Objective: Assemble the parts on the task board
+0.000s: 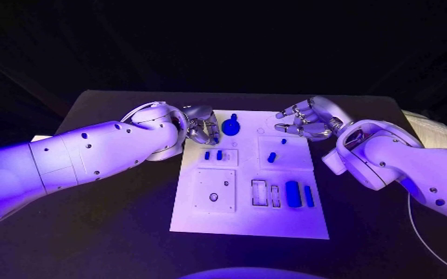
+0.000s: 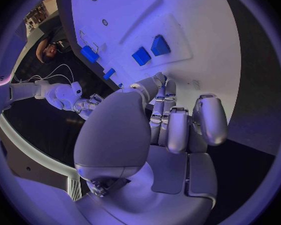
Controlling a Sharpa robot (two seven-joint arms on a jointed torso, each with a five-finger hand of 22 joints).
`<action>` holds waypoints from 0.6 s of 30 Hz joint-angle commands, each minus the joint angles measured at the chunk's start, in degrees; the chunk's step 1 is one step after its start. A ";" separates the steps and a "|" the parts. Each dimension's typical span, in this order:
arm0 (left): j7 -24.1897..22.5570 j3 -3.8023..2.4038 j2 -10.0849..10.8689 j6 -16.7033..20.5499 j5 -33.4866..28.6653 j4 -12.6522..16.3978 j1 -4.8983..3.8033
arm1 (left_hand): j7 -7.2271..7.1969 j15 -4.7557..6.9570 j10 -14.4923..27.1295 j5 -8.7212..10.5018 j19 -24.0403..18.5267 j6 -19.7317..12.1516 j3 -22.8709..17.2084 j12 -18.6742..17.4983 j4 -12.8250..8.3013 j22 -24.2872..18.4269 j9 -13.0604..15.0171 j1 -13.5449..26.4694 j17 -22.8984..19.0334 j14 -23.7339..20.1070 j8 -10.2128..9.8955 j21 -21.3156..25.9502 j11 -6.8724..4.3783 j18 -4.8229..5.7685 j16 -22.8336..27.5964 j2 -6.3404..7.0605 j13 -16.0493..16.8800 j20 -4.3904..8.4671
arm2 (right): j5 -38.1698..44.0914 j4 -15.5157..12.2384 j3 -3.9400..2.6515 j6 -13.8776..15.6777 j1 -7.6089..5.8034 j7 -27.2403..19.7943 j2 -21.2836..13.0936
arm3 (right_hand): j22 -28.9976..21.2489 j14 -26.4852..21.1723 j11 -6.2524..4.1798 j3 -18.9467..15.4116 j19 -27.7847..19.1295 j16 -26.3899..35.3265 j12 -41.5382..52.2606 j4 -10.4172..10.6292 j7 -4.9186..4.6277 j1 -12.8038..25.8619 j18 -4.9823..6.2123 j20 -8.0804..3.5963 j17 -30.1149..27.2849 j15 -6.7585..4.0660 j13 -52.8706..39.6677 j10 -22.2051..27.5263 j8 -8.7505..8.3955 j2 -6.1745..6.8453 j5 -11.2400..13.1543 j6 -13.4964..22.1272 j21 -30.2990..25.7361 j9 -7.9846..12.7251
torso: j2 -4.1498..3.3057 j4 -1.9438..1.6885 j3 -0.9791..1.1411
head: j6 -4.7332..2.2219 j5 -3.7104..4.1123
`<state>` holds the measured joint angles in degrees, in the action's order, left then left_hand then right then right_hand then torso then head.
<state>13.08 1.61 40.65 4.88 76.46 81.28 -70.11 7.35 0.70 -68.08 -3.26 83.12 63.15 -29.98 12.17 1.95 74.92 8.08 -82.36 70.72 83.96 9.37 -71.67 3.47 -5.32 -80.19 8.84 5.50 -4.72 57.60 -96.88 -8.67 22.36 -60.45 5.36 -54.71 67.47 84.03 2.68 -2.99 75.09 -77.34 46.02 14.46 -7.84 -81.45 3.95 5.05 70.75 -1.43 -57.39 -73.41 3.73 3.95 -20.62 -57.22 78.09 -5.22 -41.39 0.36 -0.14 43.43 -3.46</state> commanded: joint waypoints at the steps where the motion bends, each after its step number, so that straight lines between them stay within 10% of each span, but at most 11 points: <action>1: 0.05 0.01 -0.20 -1.13 0.04 0.02 0.05 | 0.01 0.38 -0.31 -0.02 0.36 0.22 0.20 -0.16 0.08 0.39 0.03 0.54 -0.04 2.24 -0.17 0.11 0.05 0.97 -0.20 -0.01 0.03 -0.03 | 0.24 -0.11 0.00 -0.69 0.05 -0.57 0.02 | -0.08 2.28 -0.07 -0.36 -0.36 0.18 0.12 -0.03 0.10 -0.09 1.05 -0.17 0.05 -0.11 -0.02 0.11 0.23 -0.70 -0.31 -0.40 -0.17 -0.09 | 0.02 0.00 0.02 | 0.03 -0.02; 18: 1.83 0.02 -0.88 -2.01 3.35 -0.22 0.07 | -0.08 0.42 -0.52 0.03 0.33 0.36 0.36 -0.32 0.05 0.38 0.02 0.74 -0.14 2.21 -0.23 0.17 -0.03 0.96 -0.17 0.02 0.08 -0.02 | 0.24 -0.27 0.00 -0.76 0.05 -0.57 -0.03 | -0.08 2.28 -0.07 -0.36 -0.36 0.18 0.12 -0.03 0.10 -0.09 1.05 -0.17 0.05 -0.11 -0.02 0.11 0.23 -0.70 -0.31 -0.40 -0.17 -0.09 | 0.00 0.01 -0.01 | 0.15 -0.01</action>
<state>13.94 1.59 39.88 4.26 78.39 81.15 -70.10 7.35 0.70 -68.08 -3.26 83.12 63.15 -29.97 12.17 1.95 74.91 8.05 -82.36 70.65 83.96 9.36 -71.67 3.47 -5.32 -80.19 8.84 5.51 -4.72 57.60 -97.03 -8.67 22.34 -60.45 5.32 -54.76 67.47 84.03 2.68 -2.99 75.09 -77.34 46.02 14.46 -7.84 -81.45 3.95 5.05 70.75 -1.43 -57.39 -73.41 3.73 3.95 -20.62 -57.22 78.10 -5.22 -41.36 0.37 -0.12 43.57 -3.48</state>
